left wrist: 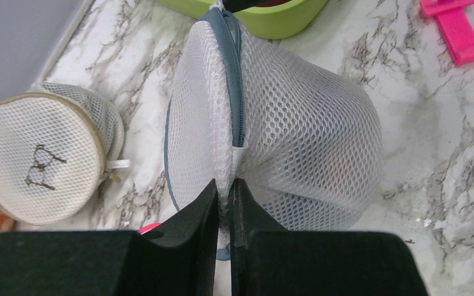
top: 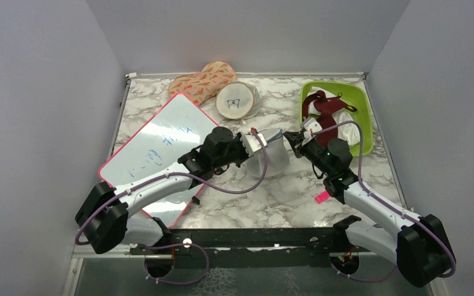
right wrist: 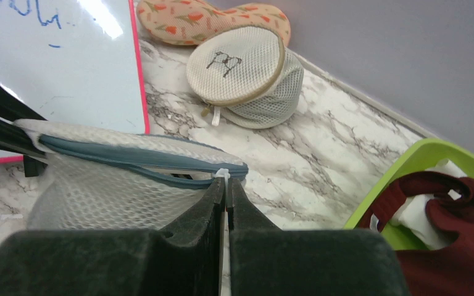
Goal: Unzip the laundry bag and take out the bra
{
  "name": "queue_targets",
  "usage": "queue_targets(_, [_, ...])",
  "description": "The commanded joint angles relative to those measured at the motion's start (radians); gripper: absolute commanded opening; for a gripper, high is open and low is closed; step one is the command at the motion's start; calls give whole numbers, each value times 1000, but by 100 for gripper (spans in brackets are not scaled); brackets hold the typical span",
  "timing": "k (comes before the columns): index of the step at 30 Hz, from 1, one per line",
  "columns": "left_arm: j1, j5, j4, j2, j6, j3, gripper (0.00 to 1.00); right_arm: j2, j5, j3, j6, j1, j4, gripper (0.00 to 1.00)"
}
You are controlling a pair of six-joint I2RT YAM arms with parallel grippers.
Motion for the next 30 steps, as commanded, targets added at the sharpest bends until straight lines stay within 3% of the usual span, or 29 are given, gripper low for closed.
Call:
queue_targets(1, [-2,-40,107,-92,139,-64,0,17,141,32,111,-5,-38,1])
queue_targets(9, [-22,37,183,-147,279,-178,0,118,-35,41,102,-5,-25,1])
queue_targets(13, [-59,-63,162,-146,270,-196,0,98,-83,-2,118,-5,28,1])
queue_targets(17, [-98,-181,90,-139,209,-170,20,91,-142,-31,147,-5,66,1])
queue_targets(20, [-100,-201,30,-176,82,-164,44,88,-169,-48,169,-5,88,1])
queue_targets(23, [-101,-190,-36,-240,-127,-157,60,78,-180,-56,185,-5,100,1])
queue_targets(30, [-106,-212,-164,-233,-690,-56,71,29,-230,-66,202,-5,119,1])
